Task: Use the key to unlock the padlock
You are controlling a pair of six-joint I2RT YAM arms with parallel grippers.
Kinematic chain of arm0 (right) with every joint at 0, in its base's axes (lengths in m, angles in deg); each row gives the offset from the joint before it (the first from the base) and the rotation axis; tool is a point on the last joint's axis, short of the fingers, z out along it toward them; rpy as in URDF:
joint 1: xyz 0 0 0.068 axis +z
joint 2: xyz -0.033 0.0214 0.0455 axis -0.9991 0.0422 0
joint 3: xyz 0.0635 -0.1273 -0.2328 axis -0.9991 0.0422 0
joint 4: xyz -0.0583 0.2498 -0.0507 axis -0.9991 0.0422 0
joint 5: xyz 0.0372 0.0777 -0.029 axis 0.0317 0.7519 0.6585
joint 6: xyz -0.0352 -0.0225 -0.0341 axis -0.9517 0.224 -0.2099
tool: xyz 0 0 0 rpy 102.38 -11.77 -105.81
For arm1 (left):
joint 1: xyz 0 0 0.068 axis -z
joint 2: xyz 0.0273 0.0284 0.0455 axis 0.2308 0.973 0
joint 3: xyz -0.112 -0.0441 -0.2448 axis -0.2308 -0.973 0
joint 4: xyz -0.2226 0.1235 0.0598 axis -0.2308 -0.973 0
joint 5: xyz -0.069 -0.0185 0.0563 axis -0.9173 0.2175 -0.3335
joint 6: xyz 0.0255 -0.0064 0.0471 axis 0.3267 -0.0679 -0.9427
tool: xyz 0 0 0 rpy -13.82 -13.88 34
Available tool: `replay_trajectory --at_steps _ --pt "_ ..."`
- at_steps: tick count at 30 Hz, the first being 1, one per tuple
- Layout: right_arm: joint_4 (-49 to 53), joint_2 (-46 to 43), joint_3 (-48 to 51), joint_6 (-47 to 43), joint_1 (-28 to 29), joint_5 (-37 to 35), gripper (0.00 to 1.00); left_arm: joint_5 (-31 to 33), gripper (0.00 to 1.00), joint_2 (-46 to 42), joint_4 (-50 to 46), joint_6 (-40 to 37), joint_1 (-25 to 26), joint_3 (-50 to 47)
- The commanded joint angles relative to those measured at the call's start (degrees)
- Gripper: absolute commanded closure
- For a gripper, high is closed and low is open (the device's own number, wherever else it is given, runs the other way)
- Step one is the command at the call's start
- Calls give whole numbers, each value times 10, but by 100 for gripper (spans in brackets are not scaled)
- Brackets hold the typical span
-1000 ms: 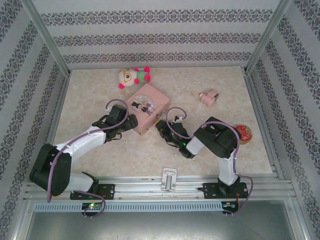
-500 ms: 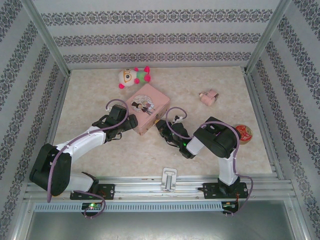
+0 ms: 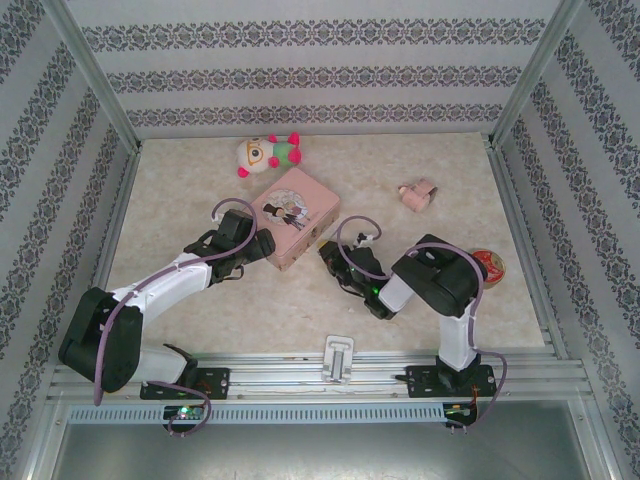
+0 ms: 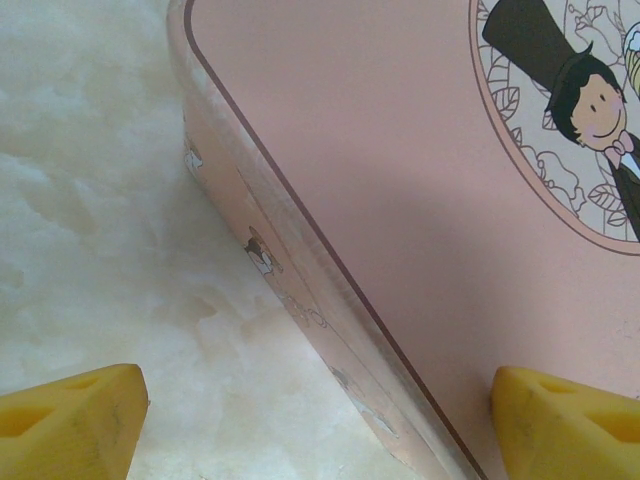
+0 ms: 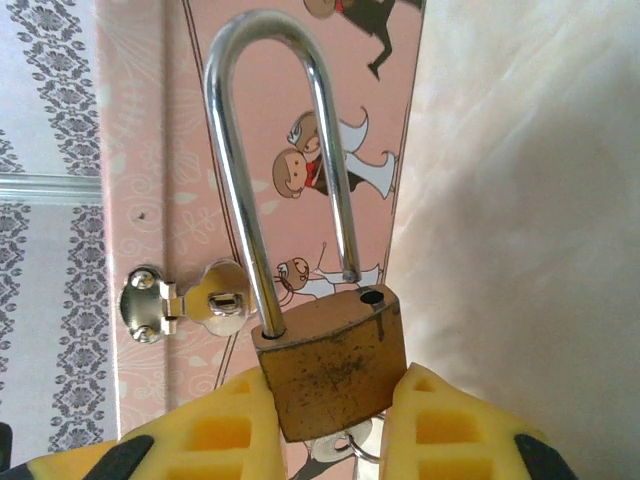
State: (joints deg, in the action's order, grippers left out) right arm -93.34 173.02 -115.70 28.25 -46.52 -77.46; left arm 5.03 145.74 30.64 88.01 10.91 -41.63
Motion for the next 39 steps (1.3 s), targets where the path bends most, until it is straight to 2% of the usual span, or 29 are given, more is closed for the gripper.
replay_trajectory --at_steps 1,8,13,16,18,21,24,27,32,39 --pt "-16 -37 15 -27 -10 -23 100 -2 12 -2 -60 -5 -10 -20" --pt "27 -105 50 -68 -24 -17 100 -3 12 -4 -61 -6 -13 -18" --pt "138 -197 73 -108 -38 4 100 0 9 -8 -66 -8 -15 -14" --pt "290 -292 70 -155 -42 5 100 0 4 -11 -72 -8 -17 -9" --pt "448 -366 46 -200 -42 -2 100 -3 1 -14 -74 -8 -18 -6" --pt "648 -453 0 -276 -47 -18 100 -9 1 -15 -77 -8 -21 0" --pt "768 -513 -25 -331 -67 -8 100 -13 1 -17 -84 -4 -22 10" --pt "845 -554 -41 -379 -91 11 100 -14 1 -17 -96 7 -22 24" --pt "939 -565 -77 -451 -106 14 100 -18 1 -19 -99 44 -22 41" --pt "1005 -477 -140 -538 -107 32 100 1 1 -25 -110 79 -24 72"
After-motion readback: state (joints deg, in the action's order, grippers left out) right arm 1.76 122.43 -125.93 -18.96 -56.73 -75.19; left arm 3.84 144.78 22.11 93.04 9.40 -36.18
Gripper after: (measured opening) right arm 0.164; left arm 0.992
